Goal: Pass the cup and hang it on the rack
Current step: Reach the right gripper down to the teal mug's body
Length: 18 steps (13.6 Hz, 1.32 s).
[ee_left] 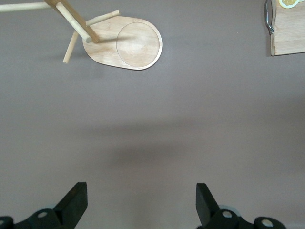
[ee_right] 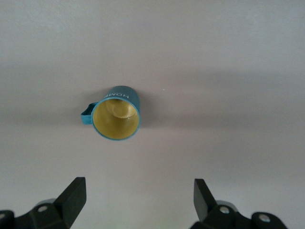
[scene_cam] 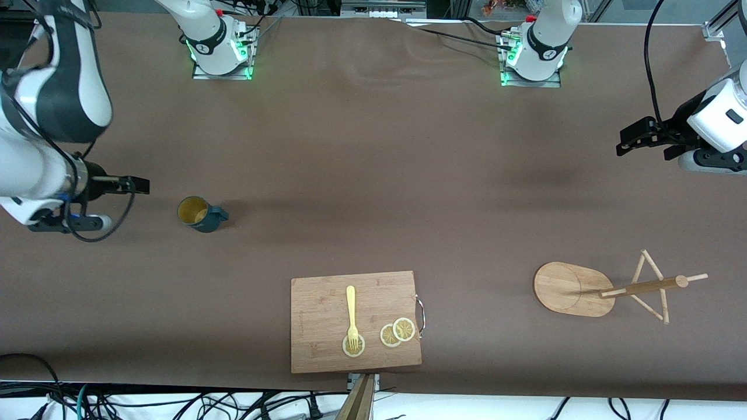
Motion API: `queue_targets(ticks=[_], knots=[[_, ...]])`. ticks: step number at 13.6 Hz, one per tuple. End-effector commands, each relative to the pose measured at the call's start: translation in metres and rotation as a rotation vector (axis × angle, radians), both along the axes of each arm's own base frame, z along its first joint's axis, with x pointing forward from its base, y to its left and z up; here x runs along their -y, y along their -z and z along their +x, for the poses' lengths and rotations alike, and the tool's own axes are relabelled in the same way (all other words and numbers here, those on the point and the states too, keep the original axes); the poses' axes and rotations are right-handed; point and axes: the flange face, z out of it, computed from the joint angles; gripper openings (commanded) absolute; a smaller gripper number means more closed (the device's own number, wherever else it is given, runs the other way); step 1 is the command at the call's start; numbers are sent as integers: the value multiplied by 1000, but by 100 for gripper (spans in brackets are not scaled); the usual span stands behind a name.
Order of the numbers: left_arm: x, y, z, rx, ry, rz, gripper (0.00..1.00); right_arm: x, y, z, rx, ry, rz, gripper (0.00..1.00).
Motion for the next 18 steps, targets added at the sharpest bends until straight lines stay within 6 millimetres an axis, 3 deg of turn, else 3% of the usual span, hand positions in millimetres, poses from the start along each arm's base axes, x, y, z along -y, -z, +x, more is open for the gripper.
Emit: queue_targets(ticks=[1, 4, 9, 13, 18], knots=[[-4, -2, 1, -6, 4, -3, 100, -13, 35, 13, -13, 0, 4, 100], [-4, -1, 1, -9, 4, -3, 100, -12, 72, 12, -26, 12, 21, 100], [-4, -1, 1, -9, 4, -3, 100, -4, 131, -9, -14, 21, 23, 100], [-4, -1, 1, -11, 4, -3, 100, 1, 145, -19, -29, 31, 25, 100], [-5, -1, 1, -11, 2, -3, 100, 9, 176, -39, -20, 57, 39, 100]])
